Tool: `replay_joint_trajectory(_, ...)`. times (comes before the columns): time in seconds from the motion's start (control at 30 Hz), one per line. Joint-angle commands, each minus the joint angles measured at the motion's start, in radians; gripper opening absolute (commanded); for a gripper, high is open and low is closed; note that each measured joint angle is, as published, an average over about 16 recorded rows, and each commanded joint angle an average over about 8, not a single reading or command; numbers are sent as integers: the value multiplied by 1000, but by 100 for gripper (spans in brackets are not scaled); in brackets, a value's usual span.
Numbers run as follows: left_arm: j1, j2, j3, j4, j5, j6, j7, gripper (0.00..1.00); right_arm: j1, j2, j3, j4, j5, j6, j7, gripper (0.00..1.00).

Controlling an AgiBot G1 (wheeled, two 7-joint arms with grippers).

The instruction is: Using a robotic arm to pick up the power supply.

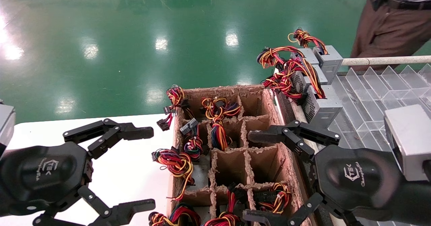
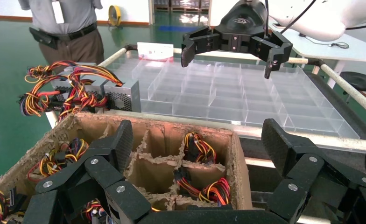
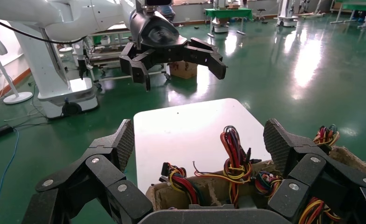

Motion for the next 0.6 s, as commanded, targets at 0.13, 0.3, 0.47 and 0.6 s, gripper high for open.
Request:
replay_joint_trajectory(0.13, 0, 0, 0, 0, 0, 0, 0, 100, 1, 0, 0, 0, -3, 3, -1, 100)
replay_joint_trajectory(0.3, 0, 0, 0, 0, 0, 0, 0, 100, 2, 0, 1, 1, -5, 5, -1, 100)
replay_joint_trajectory(0.47, 0, 0, 0, 0, 0, 0, 0, 100, 2, 0, 1, 1, -6, 6, -1, 100)
replay_joint_trajectory(0.6, 0, 0, 0, 0, 0, 0, 0, 100, 3, 0, 1, 1, -7, 6, -2, 100)
